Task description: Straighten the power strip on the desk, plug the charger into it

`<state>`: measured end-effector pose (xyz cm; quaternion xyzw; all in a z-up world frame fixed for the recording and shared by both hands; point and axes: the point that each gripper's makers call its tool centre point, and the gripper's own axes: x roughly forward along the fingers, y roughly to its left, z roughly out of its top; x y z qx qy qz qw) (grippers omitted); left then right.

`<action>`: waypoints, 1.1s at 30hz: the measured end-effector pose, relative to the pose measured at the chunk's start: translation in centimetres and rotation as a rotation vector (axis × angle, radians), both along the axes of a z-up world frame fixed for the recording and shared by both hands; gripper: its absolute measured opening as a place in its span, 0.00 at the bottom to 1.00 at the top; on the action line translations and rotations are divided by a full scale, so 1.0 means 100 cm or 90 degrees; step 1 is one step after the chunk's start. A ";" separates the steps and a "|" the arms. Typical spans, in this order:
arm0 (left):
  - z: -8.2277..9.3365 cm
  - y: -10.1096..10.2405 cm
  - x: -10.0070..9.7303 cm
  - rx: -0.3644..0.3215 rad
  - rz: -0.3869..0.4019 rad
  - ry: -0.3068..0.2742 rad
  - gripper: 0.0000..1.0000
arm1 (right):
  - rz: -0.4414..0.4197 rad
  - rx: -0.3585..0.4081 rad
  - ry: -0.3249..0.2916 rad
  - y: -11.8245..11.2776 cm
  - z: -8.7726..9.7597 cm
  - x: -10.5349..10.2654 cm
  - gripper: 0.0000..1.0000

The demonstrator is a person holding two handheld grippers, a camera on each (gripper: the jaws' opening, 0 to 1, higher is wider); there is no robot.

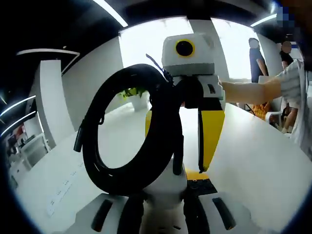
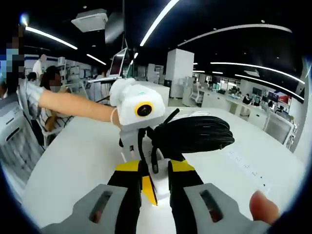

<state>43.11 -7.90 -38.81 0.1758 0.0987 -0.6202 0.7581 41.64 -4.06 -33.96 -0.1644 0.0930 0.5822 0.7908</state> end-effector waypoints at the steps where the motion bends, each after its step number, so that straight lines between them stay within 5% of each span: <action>1: 0.000 0.000 0.000 -0.001 0.000 0.000 0.28 | 0.007 0.006 0.005 0.001 0.000 0.000 0.19; 8: 0.000 0.000 -0.002 0.000 0.000 -0.002 0.28 | 0.030 0.041 0.014 0.005 0.001 -0.002 0.04; 16: 0.001 0.001 -0.001 -0.008 0.010 0.008 0.29 | 0.034 0.057 0.009 0.005 0.003 0.003 0.02; 19: -0.013 0.005 0.006 0.052 0.035 -0.024 0.31 | 0.031 0.057 0.007 0.006 0.003 0.003 0.02; 20: -0.003 0.001 0.002 0.003 0.049 0.014 0.34 | 0.028 0.056 0.005 0.005 0.004 0.004 0.02; 22: -0.006 0.003 -0.004 0.012 0.039 -0.008 0.35 | 0.027 0.055 0.005 0.006 0.004 0.004 0.02; 33: -0.002 0.009 -0.009 -0.016 0.039 0.018 0.75 | 0.021 0.060 0.000 0.006 0.003 0.002 0.02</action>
